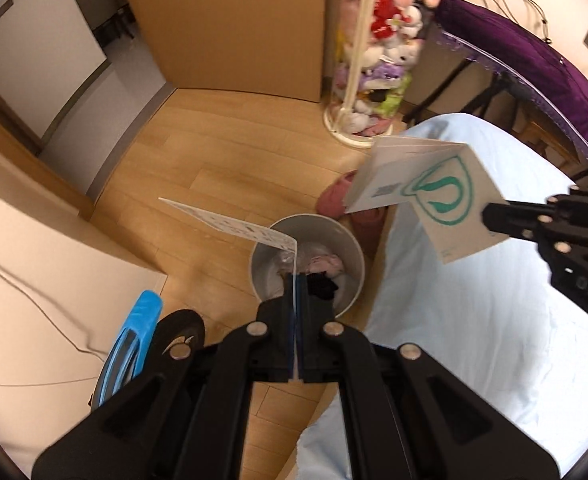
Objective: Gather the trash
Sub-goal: 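Carry both held cards off the bed toward the grey bin, then open both grippers over the bin to drop the cards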
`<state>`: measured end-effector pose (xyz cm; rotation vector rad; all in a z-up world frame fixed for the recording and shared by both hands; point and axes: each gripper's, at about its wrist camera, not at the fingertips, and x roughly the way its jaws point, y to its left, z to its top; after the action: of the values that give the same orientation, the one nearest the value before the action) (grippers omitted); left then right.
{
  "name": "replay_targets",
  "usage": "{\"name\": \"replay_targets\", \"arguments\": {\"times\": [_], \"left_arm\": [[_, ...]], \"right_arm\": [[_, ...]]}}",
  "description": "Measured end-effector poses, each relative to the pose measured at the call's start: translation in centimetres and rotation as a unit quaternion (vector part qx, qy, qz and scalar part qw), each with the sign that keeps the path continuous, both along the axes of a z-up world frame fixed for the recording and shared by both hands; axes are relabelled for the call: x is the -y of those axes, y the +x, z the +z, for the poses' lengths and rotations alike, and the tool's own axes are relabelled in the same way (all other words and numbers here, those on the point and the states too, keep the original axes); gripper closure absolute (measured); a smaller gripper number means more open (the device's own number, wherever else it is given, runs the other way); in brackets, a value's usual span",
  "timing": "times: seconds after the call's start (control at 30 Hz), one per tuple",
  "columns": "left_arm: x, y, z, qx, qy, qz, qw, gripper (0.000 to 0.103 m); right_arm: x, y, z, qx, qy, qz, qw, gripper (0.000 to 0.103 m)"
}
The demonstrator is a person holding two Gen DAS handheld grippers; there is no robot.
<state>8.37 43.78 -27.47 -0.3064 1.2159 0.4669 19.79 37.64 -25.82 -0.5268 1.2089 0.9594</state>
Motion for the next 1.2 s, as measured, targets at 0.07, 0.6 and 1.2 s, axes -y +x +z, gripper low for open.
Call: {"name": "replay_targets", "arguments": {"times": [0.07, 0.6, 1.2], "left_arm": [[-0.5, -0.5, -0.3, -0.002, -0.002, 0.006, 1.0000, 0.102], [-1.6, -1.3, -1.6, -0.008, -0.015, 0.017, 0.9997, 0.102], [-0.7, 3.4, -5.6, 0.008, -0.063, -0.025, 0.9977, 0.098]], "right_arm": [[-1.2, -0.2, -0.5, -0.004, -0.002, 0.009, 1.000, 0.103], [-3.8, 0.6, -1.1, -0.015, -0.002, 0.032, 0.999, 0.075], [2.8, 2.4, 0.6, -0.018, -0.002, -0.046, 0.999, 0.075]]}}
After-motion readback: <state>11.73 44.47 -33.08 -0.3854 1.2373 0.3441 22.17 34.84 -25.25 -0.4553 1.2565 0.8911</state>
